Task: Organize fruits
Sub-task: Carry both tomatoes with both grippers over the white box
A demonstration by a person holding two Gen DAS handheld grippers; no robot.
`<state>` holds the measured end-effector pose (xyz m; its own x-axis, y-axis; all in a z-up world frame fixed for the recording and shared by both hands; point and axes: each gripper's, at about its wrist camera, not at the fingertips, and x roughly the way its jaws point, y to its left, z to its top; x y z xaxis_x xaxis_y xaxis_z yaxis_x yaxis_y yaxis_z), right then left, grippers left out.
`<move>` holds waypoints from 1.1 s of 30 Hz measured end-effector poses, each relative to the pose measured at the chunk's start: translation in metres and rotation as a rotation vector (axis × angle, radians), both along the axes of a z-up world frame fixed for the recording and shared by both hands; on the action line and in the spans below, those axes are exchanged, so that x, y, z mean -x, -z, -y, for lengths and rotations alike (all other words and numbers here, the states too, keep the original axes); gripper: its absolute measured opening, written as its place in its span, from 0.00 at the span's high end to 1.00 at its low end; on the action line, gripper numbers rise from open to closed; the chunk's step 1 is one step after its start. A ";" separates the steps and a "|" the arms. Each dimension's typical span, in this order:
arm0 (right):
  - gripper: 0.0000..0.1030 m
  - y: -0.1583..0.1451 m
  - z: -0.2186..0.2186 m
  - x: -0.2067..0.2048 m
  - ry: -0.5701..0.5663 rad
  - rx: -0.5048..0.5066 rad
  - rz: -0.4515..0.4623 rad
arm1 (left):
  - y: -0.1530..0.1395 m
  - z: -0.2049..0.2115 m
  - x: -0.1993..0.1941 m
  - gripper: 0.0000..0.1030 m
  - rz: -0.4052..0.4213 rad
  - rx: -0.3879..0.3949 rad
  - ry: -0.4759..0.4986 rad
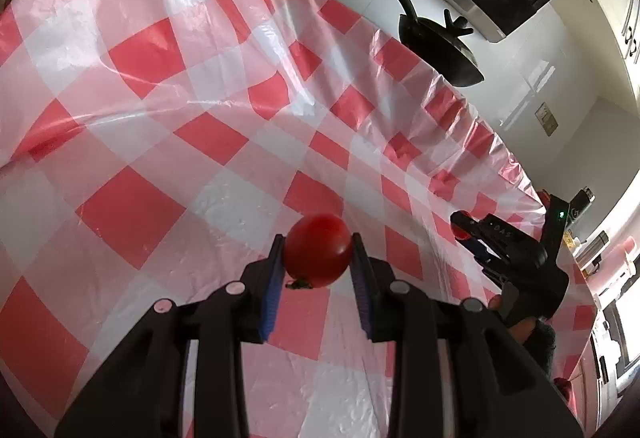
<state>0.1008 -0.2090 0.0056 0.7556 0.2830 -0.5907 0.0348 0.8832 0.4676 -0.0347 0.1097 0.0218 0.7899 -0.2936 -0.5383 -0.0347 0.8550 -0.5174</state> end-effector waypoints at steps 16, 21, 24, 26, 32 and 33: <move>0.65 -0.002 0.000 0.002 0.002 -0.006 0.003 | 0.000 0.003 -0.001 0.69 -0.006 -0.030 0.004; 0.65 -0.003 -0.008 0.024 -0.012 0.014 -0.031 | -0.002 0.003 0.003 0.69 -0.006 -0.051 -0.014; 0.65 -0.005 -0.017 0.054 -0.045 -0.007 -0.029 | -0.004 -0.006 0.018 0.69 0.003 -0.020 -0.042; 0.66 -0.008 -0.027 0.075 -0.084 0.003 -0.019 | -0.005 -0.016 0.035 0.69 0.011 0.008 -0.070; 0.65 -0.016 -0.067 0.124 -0.201 0.043 -0.009 | -0.007 -0.044 0.095 0.69 0.031 -0.018 -0.107; 0.65 -0.018 -0.079 0.134 -0.231 0.055 -0.002 | -0.007 -0.051 0.107 0.69 0.033 -0.027 -0.118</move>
